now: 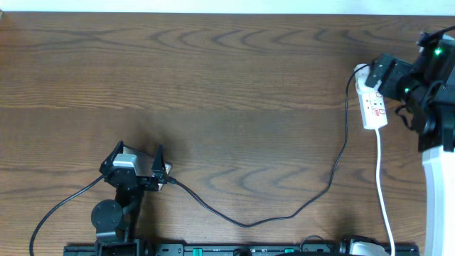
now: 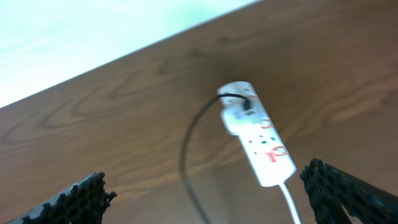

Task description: Plug charger to phone and switch on socket

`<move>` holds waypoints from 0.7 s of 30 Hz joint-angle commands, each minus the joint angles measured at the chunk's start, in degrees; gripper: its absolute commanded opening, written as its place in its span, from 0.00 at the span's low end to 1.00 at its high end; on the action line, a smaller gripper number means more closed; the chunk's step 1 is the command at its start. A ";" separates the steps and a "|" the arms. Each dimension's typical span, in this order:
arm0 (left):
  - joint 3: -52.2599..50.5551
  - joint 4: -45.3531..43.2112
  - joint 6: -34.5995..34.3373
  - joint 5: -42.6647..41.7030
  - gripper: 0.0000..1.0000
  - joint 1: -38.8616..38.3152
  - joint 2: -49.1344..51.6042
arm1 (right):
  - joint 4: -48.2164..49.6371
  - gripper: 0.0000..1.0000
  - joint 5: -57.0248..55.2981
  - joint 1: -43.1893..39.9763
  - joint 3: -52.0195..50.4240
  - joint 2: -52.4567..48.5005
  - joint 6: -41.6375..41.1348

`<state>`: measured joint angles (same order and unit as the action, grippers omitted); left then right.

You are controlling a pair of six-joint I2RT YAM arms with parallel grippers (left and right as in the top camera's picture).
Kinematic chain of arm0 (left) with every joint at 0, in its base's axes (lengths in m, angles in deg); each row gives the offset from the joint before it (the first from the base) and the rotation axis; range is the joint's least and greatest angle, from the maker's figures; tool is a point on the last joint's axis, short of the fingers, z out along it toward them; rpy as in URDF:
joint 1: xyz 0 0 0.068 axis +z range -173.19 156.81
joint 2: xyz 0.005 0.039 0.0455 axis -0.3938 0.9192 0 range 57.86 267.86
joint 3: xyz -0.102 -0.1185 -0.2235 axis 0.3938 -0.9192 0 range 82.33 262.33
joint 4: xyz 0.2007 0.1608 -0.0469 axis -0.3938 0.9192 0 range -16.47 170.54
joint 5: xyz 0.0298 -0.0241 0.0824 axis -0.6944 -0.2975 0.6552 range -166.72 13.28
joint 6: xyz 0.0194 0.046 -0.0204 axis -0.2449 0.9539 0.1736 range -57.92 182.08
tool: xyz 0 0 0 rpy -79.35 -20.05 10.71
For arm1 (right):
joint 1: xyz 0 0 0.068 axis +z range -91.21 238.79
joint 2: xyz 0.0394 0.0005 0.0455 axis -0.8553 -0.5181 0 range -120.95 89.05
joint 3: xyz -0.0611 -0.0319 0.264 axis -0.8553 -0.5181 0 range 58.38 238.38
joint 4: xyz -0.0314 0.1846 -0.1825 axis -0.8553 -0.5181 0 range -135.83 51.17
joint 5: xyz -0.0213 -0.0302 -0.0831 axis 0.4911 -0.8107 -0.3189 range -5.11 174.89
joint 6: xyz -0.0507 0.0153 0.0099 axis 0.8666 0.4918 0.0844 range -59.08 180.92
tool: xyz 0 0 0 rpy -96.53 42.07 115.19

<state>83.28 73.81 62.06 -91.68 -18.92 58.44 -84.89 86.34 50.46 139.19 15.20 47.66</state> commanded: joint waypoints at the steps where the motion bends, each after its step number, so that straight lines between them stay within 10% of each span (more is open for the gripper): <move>1: -0.68 2.43 -0.26 -2.38 0.93 -0.22 -0.35 | -0.35 0.99 -0.46 3.82 0.07 2.91 -0.63; 11: -0.68 2.43 -0.26 -2.38 0.93 -0.22 -0.35 | 1.88 0.99 -1.36 8.66 -0.85 6.82 0.46; 21: -0.68 2.45 -0.26 -2.38 0.93 -0.22 -0.35 | 34.88 0.99 -1.33 14.84 -22.64 15.23 0.46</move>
<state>83.28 73.79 62.04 -91.70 -18.92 58.44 -54.88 85.34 64.12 123.54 27.57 47.90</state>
